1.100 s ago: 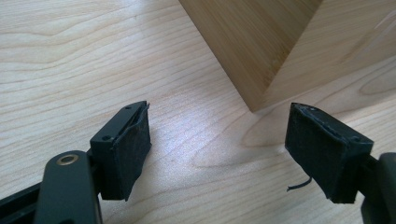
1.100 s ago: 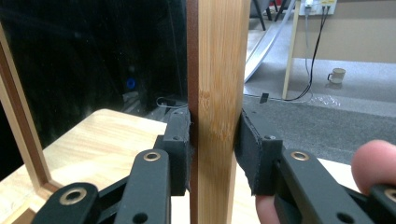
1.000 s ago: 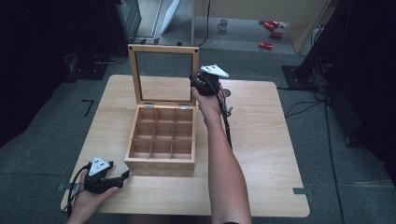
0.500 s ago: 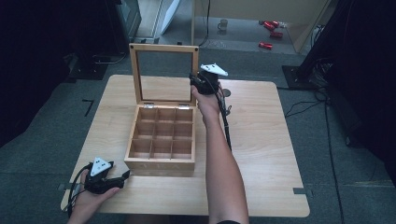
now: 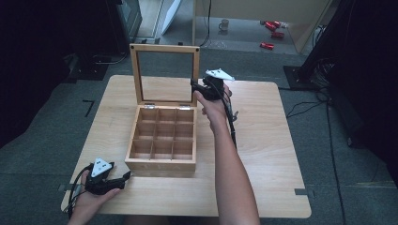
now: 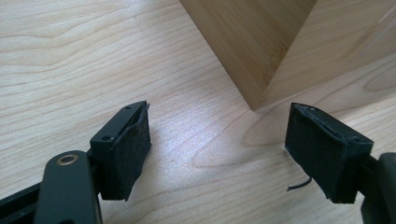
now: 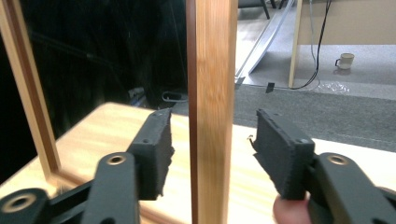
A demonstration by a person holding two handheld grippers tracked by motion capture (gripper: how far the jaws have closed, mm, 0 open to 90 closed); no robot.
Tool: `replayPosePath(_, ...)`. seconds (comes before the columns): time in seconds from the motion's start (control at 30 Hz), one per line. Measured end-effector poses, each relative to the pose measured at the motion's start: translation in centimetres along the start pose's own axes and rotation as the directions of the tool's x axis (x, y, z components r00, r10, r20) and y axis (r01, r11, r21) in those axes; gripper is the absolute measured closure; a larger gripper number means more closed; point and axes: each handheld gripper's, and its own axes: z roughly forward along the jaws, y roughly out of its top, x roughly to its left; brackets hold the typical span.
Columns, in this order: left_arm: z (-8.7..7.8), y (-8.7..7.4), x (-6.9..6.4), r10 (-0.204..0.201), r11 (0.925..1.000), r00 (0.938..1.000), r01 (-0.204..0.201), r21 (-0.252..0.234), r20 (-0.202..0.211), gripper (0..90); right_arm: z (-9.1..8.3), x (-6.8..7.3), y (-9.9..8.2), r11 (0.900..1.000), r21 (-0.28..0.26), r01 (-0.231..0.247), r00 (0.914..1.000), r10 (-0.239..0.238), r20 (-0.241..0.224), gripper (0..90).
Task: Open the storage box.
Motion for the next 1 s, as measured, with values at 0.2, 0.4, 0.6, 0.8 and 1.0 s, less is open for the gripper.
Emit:
replayPosePath(0.2,0.0,0.0,0.0,-0.001,1.0000,1.0000,0.001,0.000,0.001,22.9,-1.6,-0.6,-1.2,0.9994,0.033,0.007,0.9996,-0.006,-0.027,33.5)
replayPosePath(0.4,0.0,0.0,-0.1,0.002,1.0000,1.0000,-0.002,0.000,-0.004,23.2,-3.5,-1.5,-2.1,0.9964,0.084,0.012,0.9992,-0.008,-0.039,13.7)
replayPosePath(0.6,0.0,0.0,-0.1,0.002,1.0000,1.0000,-0.002,0.000,-0.004,23.2,-5.7,-2.6,-3.2,0.9915,0.126,0.030,0.9992,-0.027,-0.029,8.0)
replayPosePath(0.8,0.0,0.0,-0.2,0.009,1.0000,0.9999,-0.009,0.002,-0.013,23.7,-7.9,-3.8,-4.6,0.9892,0.144,0.029,0.9992,-0.025,-0.032,5.1)
replayPosePath(1.0,0.0,0.0,-0.2,0.014,0.9999,0.9998,-0.014,0.004,-0.018,23.8,-9.5,-5.0,-5.8,0.9888,0.148,0.021,0.9998,-0.020,-0.008,4.9)
